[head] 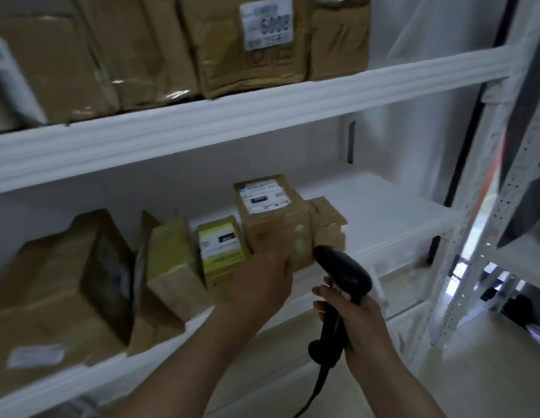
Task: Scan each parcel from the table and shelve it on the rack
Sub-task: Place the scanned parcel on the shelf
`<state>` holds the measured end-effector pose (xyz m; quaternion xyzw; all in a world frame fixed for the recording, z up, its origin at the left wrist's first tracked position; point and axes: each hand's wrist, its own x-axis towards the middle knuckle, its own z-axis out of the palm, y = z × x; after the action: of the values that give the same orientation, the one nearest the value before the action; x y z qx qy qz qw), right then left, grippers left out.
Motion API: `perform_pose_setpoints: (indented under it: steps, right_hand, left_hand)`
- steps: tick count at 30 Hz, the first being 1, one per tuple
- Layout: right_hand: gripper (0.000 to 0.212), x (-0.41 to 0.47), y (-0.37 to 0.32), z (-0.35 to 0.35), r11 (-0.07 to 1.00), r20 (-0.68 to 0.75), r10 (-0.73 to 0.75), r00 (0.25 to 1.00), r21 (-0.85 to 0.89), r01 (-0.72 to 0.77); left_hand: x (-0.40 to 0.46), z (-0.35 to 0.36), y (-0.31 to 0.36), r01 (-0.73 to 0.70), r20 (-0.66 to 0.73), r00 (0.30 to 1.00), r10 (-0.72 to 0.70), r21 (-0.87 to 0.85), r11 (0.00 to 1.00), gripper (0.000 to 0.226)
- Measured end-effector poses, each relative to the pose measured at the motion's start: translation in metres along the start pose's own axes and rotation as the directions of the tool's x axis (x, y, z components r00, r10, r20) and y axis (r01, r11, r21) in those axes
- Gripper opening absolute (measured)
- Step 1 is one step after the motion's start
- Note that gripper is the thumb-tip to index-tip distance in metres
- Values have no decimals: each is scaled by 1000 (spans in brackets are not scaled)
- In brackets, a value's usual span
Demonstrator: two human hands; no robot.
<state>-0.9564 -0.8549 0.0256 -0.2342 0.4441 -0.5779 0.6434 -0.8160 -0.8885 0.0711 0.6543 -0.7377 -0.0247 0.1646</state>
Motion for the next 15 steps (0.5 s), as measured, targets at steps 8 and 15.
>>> perform_pose_setpoints:
  steps: [8,15]
  right_hand:
    - [24,-52,81,78,979,197,172,965,-146,-145]
    - [26,-137,170,162,945,347,258,902,-284,-161]
  left_hand:
    - [-133,-24,-135,452,-16,889,-458,-142,881,17]
    - [-279,-53,-242,617,-31,763,-646,-263,741,23]
